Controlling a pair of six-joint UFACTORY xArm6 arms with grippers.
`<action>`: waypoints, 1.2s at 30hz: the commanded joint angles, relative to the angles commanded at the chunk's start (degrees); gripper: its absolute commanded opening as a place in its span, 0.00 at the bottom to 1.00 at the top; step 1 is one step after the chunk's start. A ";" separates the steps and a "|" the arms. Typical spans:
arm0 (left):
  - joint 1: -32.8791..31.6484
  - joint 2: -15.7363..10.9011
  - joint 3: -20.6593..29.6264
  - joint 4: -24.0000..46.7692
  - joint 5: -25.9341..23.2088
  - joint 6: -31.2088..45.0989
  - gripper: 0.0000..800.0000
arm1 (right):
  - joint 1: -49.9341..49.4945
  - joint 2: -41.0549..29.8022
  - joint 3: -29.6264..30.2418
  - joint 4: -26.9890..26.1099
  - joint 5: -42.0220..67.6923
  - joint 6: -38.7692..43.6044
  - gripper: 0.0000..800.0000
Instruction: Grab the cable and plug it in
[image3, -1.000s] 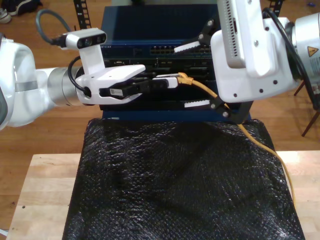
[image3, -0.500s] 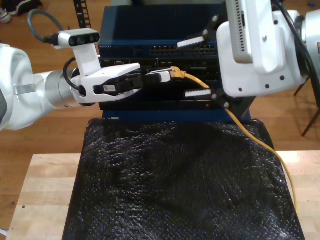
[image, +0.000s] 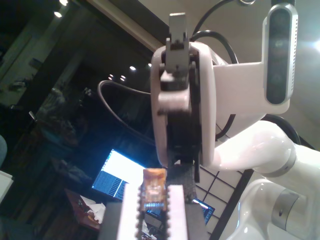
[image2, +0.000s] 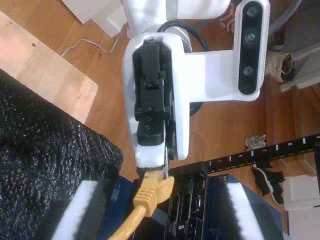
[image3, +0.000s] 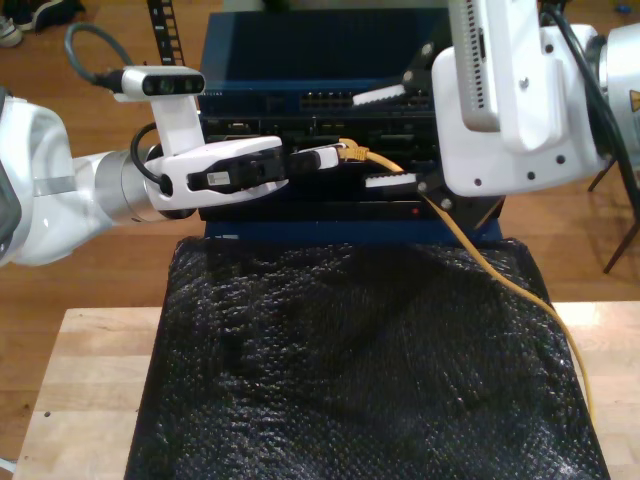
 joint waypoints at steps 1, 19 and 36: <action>0.00 0.00 0.00 0.00 0.09 0.00 0.03 | 0.09 0.00 0.00 0.00 -0.26 0.00 0.63; 0.00 0.00 0.00 0.09 1.05 -0.79 0.03 | 2.20 0.00 1.32 -0.62 -3.60 -0.09 0.48; 0.00 0.00 0.00 0.09 1.05 -0.88 0.03 | 2.64 0.00 1.58 -0.62 -3.69 -0.09 0.31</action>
